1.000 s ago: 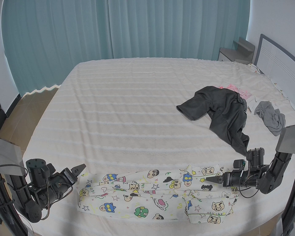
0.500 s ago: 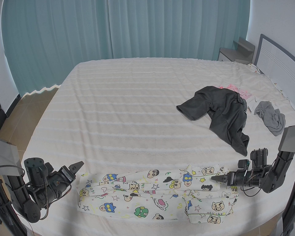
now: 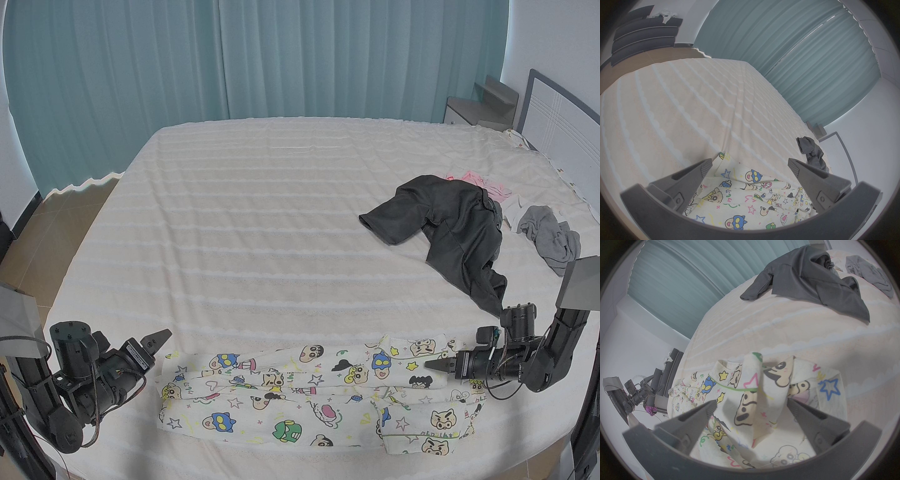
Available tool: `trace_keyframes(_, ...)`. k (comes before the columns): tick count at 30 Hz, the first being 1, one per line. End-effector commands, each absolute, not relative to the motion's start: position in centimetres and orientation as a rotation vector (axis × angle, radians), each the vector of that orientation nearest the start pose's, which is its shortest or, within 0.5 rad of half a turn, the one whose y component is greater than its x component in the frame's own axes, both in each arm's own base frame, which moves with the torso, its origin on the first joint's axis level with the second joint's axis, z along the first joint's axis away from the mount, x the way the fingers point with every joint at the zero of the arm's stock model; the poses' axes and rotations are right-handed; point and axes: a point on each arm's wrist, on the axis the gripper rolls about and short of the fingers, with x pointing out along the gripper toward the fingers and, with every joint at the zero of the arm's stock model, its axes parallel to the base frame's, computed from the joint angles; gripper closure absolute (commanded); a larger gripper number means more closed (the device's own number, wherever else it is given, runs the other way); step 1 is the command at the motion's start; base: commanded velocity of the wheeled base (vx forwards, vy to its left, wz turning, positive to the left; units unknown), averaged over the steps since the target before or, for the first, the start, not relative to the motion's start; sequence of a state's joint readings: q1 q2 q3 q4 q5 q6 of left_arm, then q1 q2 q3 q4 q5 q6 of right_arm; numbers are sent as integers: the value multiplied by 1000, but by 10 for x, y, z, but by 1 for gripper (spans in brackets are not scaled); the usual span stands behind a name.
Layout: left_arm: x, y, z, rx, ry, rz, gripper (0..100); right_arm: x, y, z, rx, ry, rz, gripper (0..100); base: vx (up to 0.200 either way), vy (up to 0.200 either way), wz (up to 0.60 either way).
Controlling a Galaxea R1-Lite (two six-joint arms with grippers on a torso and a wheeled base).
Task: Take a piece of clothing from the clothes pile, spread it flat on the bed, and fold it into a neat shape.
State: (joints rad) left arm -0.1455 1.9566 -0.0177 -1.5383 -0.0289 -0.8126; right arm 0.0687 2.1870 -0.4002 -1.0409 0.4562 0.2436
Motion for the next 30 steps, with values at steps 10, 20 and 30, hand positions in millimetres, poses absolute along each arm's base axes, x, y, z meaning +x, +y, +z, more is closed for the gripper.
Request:
trace_keyframes(10,210,-32,43,-773,476,13,0,278,28,-11,381,811,410,100,0,0,0)
trace_keyframes(20,211,-32,41,-773,484,15,0,270,15,5,432,778,441,100,0,0,0)
trace_keyframes(30,211,-32,41,-773,484,15,0,260,13,6,444,819,432,100,0,0,0)
